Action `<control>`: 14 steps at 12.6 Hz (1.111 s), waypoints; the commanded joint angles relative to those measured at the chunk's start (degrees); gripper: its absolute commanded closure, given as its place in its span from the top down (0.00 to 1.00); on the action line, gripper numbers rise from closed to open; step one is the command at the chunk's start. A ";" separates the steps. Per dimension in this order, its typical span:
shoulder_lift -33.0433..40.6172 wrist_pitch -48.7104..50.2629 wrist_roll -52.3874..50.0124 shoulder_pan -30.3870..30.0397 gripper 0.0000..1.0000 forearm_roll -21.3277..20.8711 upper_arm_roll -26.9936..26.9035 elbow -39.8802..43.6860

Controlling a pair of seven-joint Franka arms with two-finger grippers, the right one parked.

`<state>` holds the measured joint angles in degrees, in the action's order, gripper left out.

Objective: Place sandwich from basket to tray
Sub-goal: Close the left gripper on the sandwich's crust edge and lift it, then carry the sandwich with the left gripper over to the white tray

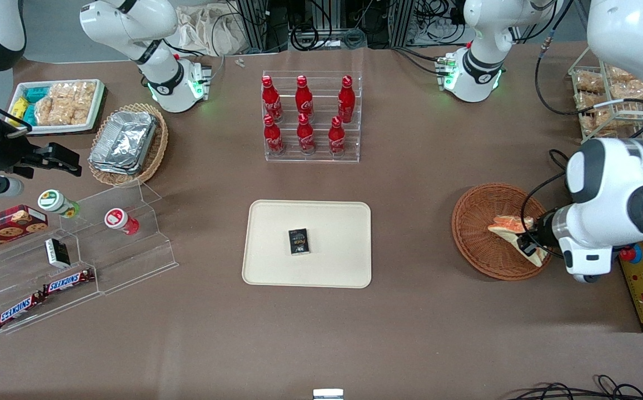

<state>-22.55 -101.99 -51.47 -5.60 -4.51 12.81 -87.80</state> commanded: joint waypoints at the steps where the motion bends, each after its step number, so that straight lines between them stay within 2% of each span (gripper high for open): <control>1: -4.95 8.46 -0.30 0.15 0.00 -0.15 7.37 12.98; 3: -7.15 8.04 -0.30 0.59 0.00 -1.02 15.01 15.20; 5: -10.83 6.55 -0.39 4.35 0.00 -6.10 20.31 16.43; 8: -18.64 -0.29 -0.56 15.24 0.00 -14.27 20.24 17.67; 11: -26.55 -9.60 -0.39 18.17 0.00 -15.88 20.06 17.67; 14: -31.84 -15.08 -0.48 20.36 0.00 -21.14 19.45 18.36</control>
<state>-51.20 -117.02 -52.50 13.28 -23.13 32.71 -73.39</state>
